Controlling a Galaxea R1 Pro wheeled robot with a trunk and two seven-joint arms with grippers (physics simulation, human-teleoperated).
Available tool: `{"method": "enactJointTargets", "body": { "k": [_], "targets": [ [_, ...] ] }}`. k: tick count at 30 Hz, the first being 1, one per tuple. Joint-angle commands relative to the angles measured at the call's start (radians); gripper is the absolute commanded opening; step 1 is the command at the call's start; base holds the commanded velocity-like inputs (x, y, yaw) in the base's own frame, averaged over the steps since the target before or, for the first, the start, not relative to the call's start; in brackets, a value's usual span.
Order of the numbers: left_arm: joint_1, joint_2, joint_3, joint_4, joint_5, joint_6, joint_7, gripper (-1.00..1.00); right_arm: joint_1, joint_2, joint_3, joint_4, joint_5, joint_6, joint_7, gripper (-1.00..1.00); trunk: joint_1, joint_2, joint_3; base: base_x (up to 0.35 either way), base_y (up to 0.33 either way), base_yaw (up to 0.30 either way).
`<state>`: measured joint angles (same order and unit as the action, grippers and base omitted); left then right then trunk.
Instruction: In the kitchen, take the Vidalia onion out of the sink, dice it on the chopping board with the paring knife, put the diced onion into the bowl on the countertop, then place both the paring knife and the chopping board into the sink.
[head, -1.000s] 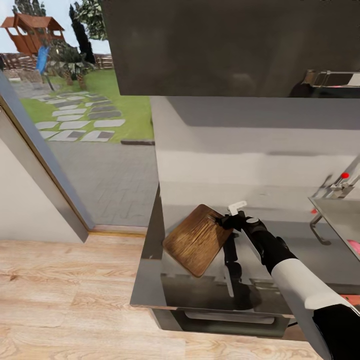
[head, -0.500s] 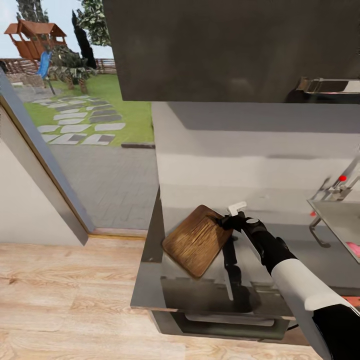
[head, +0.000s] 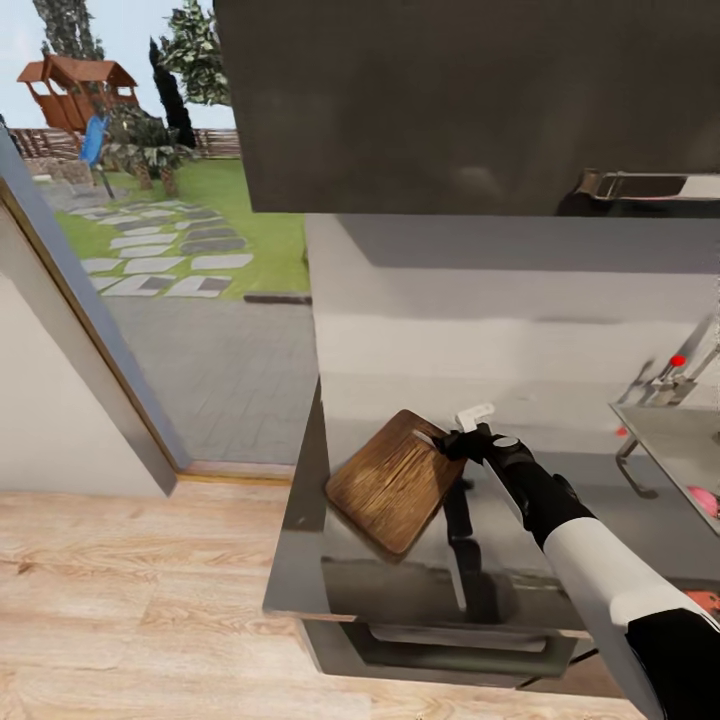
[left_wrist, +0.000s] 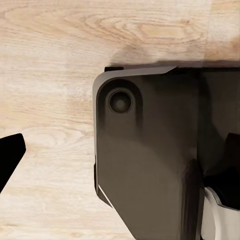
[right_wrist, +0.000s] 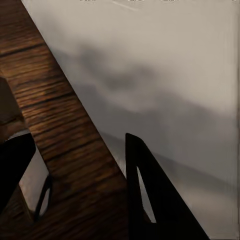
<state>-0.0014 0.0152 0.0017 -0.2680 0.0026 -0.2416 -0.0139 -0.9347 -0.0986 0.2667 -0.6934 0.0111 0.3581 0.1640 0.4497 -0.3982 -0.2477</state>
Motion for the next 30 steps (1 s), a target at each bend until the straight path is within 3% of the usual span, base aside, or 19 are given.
{"method": "enactJointTargets", "body": {
  "k": [1, 12, 15, 17, 23, 25, 30],
  "targets": [
    [0.0, 0.0, 0.0, 0.0, 0.0, -0.002, -0.001, 1.0, -0.001, -0.001, 0.003, -0.002, 0.001, 0.005, 0.002, -1.0, 0.0, -0.002, 0.0, -0.138, 0.0, 0.0],
    [0.0, 0.0, 0.0, 0.002, 0.0, -0.002, -0.001, 1.0, 0.0, -0.008, -0.002, -0.001, 0.002, 0.009, -0.002, -1.0, 0.0, -0.002, 0.017, -0.11, 0.0, 0.0],
    [0.0, 0.0, 0.0, 0.002, 0.0, -0.002, -0.001, 1.0, 0.0, -0.013, -0.022, -0.002, 0.002, 0.012, -0.011, -1.0, 0.0, -0.002, 0.022, -0.011, 0.0, 0.0],
    [0.0, 0.0, 0.0, 0.003, 0.0, -0.002, -0.001, 1.0, 0.0, -0.018, -0.061, -0.003, 0.001, 0.012, -0.02, -1.0, 0.0, -0.002, 0.025, -0.004, 0.0, 0.0],
    [0.0, 0.0, 0.0, 0.003, 0.0, -0.002, -0.001, 1.0, -0.001, -0.024, -0.288, -0.006, 0.003, 0.014, -0.043, -1.0, 0.0, -0.002, 0.033, -0.001, 0.0, 0.0],
    [0.0, 0.0, 0.0, 0.003, 0.0, -0.002, -0.001, 1.0, -0.001, -0.024, -0.315, -0.006, 0.004, 0.015, -0.057, -1.0, 0.0, -0.002, 0.034, 0.0, 0.0, 0.0],
    [0.0, 0.0, 0.0, 0.003, 0.0, -0.002, -0.001, 1.0, -0.001, -0.025, -0.34, -0.006, 0.004, 0.015, -0.132, -1.0, 0.0, -0.002, 0.035, 0.0, 0.0, 0.0]
  ]
}}
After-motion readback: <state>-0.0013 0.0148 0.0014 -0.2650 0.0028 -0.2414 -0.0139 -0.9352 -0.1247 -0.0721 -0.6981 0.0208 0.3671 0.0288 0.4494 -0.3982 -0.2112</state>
